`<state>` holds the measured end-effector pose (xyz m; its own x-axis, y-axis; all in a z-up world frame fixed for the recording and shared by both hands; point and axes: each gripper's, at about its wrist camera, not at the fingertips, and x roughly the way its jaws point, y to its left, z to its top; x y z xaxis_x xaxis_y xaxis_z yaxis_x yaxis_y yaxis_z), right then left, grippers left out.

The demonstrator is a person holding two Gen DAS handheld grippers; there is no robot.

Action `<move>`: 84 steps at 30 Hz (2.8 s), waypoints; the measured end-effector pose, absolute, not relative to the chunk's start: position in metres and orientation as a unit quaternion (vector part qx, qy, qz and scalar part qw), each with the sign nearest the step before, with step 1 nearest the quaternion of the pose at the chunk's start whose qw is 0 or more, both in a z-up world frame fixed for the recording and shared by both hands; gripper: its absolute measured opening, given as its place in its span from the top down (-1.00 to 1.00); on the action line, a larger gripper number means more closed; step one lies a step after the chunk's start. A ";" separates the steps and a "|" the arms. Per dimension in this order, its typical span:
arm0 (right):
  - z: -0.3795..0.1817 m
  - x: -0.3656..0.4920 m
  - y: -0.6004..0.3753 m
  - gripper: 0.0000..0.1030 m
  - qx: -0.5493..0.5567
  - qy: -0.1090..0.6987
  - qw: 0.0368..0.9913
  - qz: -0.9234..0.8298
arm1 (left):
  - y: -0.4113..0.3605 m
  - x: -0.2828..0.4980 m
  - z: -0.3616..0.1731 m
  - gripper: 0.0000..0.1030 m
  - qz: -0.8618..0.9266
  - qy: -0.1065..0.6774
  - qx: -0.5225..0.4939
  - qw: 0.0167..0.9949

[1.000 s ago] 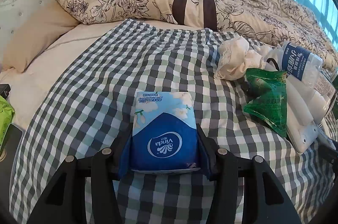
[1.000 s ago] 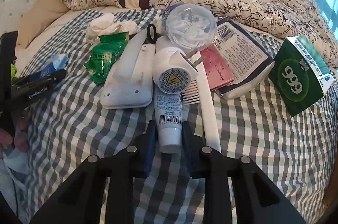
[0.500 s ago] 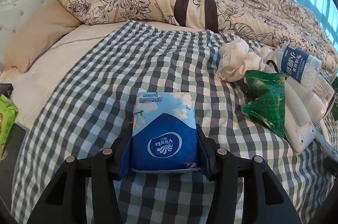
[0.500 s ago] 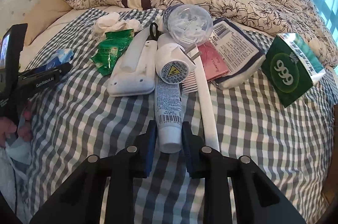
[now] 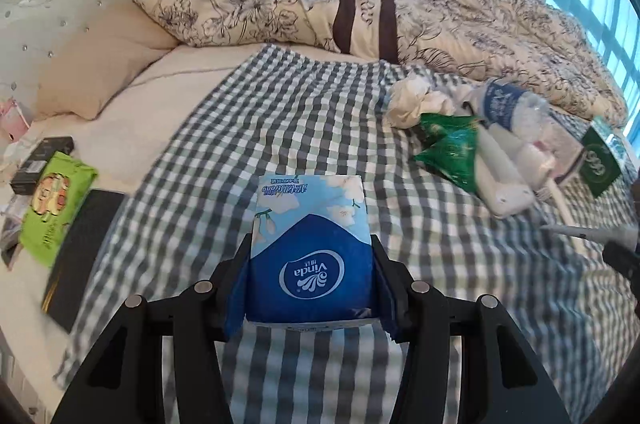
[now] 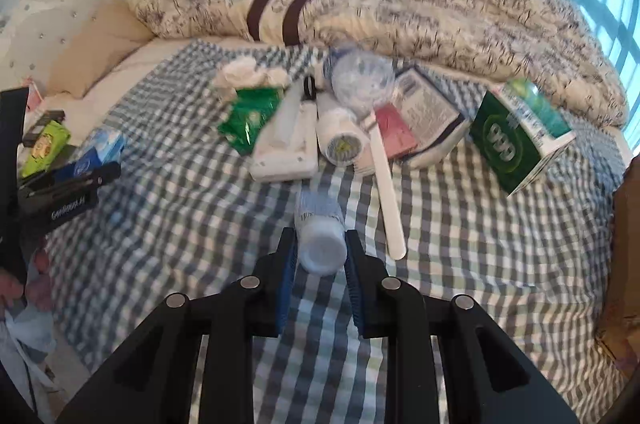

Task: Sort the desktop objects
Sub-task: 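Grasp the white BOP tube with the right gripper and lift it, then carry tissue pack and white tube to the cardboard box and release both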

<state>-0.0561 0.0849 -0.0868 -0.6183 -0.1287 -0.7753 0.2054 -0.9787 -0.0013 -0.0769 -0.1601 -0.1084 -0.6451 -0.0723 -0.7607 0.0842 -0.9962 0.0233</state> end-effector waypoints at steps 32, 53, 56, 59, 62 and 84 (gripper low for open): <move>-0.139 -0.066 0.099 0.08 0.524 0.016 0.105 -0.845 | -0.115 -0.057 -0.097 -0.04 -0.910 -0.003 0.415 0.013; -0.147 -0.068 0.096 0.45 0.519 0.052 0.084 -0.849 | -0.107 -0.062 -0.109 -0.04 -0.904 -0.005 0.427 0.009; -0.140 -0.066 0.099 0.45 0.513 0.047 0.087 -0.852 | -0.108 -0.060 -0.106 -0.04 -0.904 -0.005 0.427 0.010; -0.127 -0.064 0.105 0.45 0.504 0.039 0.086 -0.858 | -0.103 -0.055 -0.100 -0.04 -0.906 -0.010 0.424 0.006; -0.108 -0.060 0.107 0.45 0.489 0.035 0.086 -0.867 | -0.098 -0.052 -0.092 -0.04 -0.907 -0.013 0.421 0.001; 0.031 0.020 0.257 0.45 0.414 0.018 0.013 -0.910 | 0.106 -0.017 0.030 -0.04 -0.925 -0.070 0.344 -0.142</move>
